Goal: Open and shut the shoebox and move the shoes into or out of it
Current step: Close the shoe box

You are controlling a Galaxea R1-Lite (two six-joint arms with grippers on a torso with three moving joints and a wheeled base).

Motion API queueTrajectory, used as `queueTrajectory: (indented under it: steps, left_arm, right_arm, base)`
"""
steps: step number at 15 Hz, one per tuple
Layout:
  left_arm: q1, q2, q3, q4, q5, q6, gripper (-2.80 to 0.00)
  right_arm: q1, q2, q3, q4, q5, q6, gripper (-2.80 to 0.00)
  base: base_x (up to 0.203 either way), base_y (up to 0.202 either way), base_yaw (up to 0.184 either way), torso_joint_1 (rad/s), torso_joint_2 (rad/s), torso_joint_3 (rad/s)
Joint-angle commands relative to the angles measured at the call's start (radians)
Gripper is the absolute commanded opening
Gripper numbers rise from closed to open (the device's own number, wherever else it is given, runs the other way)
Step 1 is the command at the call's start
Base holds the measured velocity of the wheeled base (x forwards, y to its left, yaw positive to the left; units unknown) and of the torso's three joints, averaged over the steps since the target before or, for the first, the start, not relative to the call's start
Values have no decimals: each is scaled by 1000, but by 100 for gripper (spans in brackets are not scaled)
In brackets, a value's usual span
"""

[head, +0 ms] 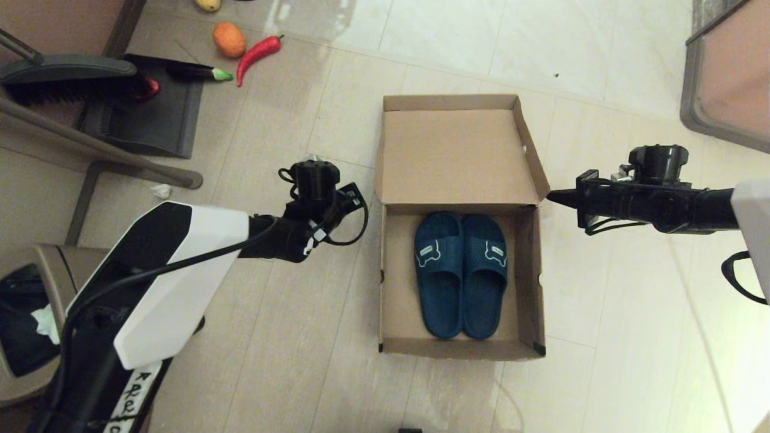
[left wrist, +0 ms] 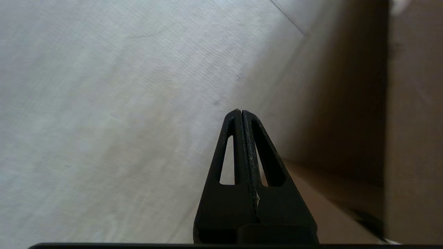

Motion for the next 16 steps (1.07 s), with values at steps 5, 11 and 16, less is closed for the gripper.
queueTrajectory:
  steps: [5,11,16]
  left_arm:
    - [-48,14,7,4,-26,-2,-280]
    - [-56,-61,212,51,2,2,-280]
    - [-66,-177,564,-59,10,-11,-280]
  right_arm:
    - [74,90,-58,-46,5,115,-280]
    - [101,-25,157,-18,2,125,-280]
    - [101,-216,508,-16,3,-21,-280]
  base:
    - [0,0,0,0,0,0]
    - [0,0,0,0,0,0]
    - [0,0,0,0,0,0]
